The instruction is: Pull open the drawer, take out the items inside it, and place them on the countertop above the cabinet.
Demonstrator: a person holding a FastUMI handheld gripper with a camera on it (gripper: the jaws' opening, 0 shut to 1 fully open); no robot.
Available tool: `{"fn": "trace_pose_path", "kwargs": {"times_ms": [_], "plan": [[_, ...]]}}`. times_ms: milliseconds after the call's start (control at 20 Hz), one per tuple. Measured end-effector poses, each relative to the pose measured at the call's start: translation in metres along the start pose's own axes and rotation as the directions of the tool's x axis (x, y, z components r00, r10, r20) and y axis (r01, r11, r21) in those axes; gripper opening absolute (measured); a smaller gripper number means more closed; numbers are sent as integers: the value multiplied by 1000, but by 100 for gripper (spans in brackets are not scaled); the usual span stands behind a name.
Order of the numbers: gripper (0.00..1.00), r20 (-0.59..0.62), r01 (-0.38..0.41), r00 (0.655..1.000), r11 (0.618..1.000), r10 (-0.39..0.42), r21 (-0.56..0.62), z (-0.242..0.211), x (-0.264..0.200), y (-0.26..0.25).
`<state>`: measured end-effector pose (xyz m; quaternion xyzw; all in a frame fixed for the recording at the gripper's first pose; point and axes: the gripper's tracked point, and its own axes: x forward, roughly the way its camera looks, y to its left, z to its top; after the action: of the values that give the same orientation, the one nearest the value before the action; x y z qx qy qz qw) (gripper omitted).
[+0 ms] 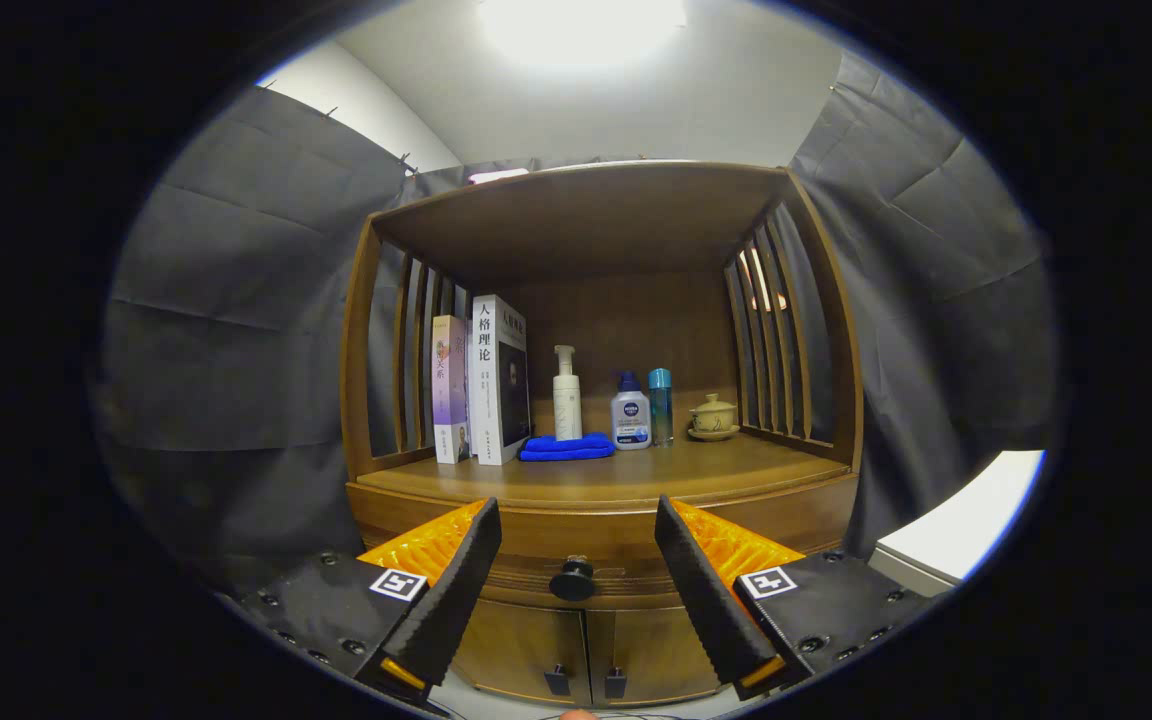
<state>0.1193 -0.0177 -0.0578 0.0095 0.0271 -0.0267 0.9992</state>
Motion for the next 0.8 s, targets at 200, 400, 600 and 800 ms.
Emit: {"fn": "trace_pose_path", "kwargs": {"times_ms": [200,400,600,800], "plan": [[98,-20,-7,1000,1000,7,-1,-18,23,3],[98,-62,-1,998,1000,0,-12,-43,43,6],[98,-108,15,994,1000,-18,-25,-68,57,6],[98,-154,21,988,999,-27,-37,-93,68,4]]}}
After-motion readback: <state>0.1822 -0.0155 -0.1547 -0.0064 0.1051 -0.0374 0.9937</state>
